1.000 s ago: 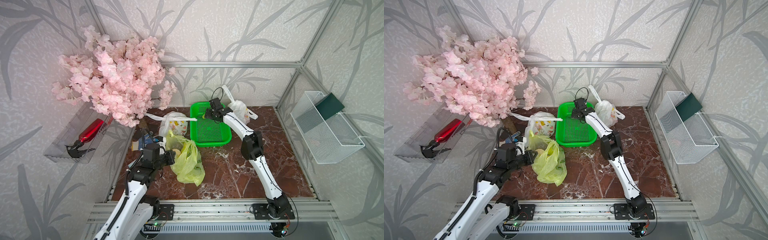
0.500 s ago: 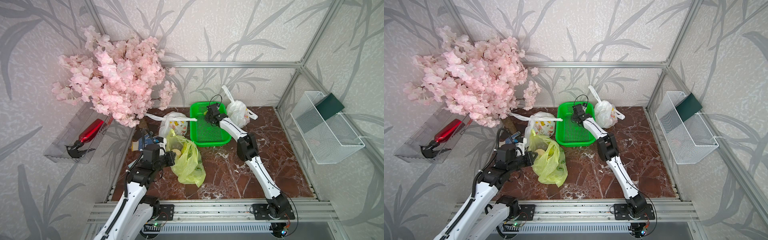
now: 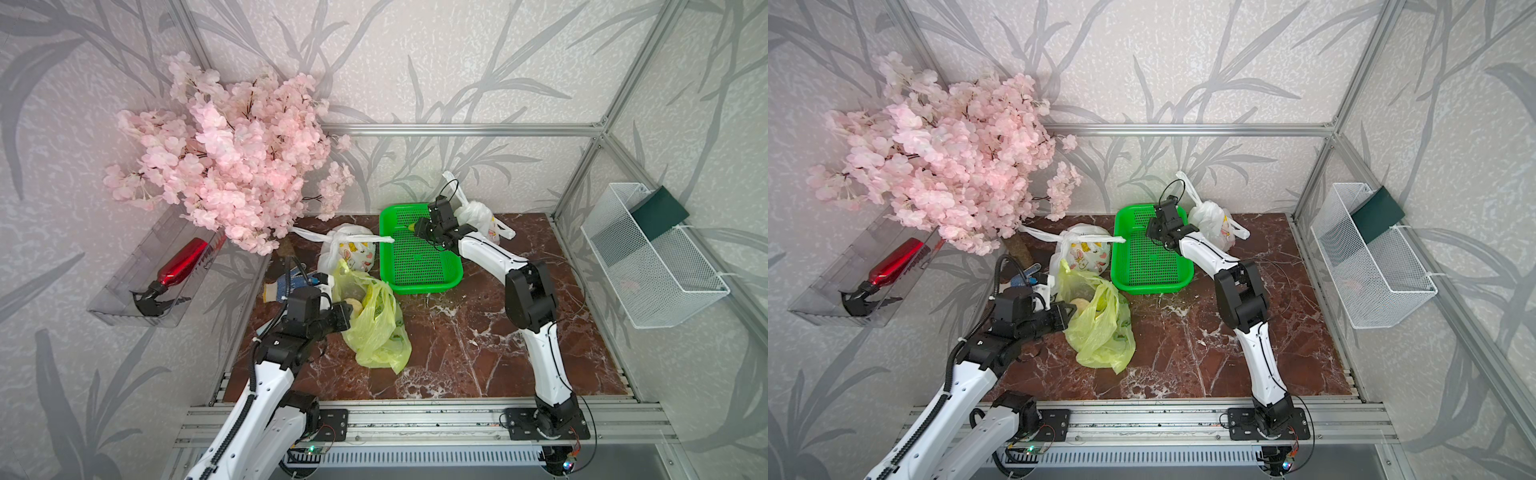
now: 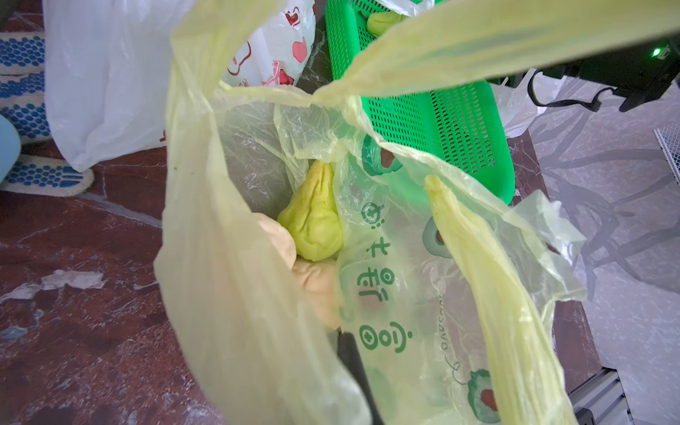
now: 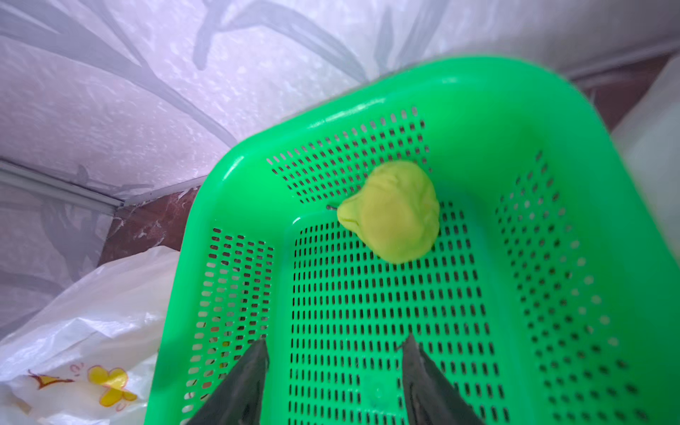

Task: Place the pears into plastic bags & tie knots
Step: Pick up the pear from the basket.

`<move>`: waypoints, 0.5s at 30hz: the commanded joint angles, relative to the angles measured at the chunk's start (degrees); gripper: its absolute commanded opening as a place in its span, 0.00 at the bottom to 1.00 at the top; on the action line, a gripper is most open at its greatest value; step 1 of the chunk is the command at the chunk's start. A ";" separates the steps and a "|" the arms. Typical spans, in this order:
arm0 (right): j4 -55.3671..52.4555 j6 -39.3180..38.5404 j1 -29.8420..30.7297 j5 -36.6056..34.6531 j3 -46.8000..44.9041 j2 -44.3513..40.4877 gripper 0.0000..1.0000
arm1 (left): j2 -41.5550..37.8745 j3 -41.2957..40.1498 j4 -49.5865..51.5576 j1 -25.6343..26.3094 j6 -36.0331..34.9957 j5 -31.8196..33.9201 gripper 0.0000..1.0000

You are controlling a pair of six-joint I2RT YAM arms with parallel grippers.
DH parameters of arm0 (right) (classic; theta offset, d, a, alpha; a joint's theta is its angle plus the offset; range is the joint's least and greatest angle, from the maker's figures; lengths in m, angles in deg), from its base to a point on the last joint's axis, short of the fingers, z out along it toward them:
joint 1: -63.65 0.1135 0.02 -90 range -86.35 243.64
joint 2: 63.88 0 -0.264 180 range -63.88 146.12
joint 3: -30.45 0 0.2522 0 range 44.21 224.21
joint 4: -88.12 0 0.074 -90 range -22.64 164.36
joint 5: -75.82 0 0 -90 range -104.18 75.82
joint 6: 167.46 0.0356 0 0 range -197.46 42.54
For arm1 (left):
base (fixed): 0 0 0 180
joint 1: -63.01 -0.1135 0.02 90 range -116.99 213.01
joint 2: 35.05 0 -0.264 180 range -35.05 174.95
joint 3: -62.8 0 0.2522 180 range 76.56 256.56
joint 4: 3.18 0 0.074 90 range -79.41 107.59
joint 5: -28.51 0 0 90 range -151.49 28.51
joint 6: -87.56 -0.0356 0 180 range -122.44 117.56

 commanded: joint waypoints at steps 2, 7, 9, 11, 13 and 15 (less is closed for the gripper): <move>-5.38 -4.63 -1.25 -6.21 8.25 6.23 0.75 | -0.57 2.26 -0.60 0.62 -0.33 -0.48 0.00; -14.64 -5.51 -1.80 -8.43 27.23 17.71 0.78 | -1.24 2.35 0.17 0.89 -0.16 -0.11 0.00; -17.76 -6.29 -1.85 -8.08 36.45 24.11 0.78 | -1.07 2.28 0.26 1.02 -0.16 -0.28 0.00; -20.51 -6.23 -1.96 -7.55 45.11 30.22 0.78 | -0.88 2.49 0.74 1.15 -0.26 -0.37 0.00; -21.46 -4.63 -2.48 -6.19 49.93 34.41 0.78 | -0.86 2.85 1.37 1.24 -0.53 -0.21 0.00; -19.55 -3.38 -2.84 -5.47 48.36 34.94 0.76 | -0.94 2.93 1.71 1.31 -0.73 0.04 0.00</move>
